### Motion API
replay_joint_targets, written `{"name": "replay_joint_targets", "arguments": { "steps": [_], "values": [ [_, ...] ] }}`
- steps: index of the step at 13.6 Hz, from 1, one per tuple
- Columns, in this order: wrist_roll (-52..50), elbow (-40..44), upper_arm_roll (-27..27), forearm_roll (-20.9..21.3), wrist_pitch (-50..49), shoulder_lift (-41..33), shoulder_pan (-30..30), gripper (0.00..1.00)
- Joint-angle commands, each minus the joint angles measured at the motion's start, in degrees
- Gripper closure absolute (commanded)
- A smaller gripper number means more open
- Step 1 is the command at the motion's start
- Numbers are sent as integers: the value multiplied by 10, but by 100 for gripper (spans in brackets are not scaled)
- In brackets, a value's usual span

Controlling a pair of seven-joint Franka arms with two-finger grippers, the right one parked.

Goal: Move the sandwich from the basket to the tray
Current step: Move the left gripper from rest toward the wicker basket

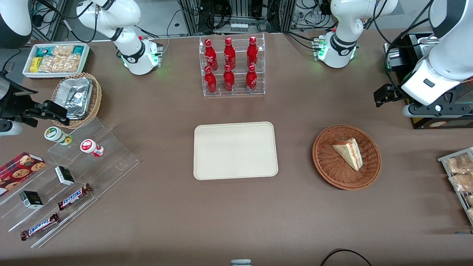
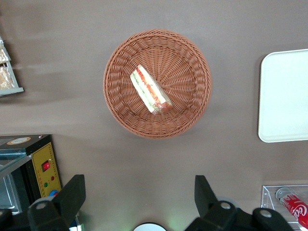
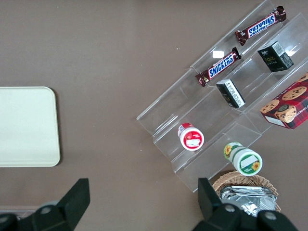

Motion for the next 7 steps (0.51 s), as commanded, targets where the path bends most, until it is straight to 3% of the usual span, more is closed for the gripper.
{"name": "replay_joint_targets", "arguments": {
  "steps": [1,7],
  "values": [
    [9,15,-1,-6,-8,10,-1,0],
    [8,-38,-7,-6,57,14,-5,0]
  ]
}}
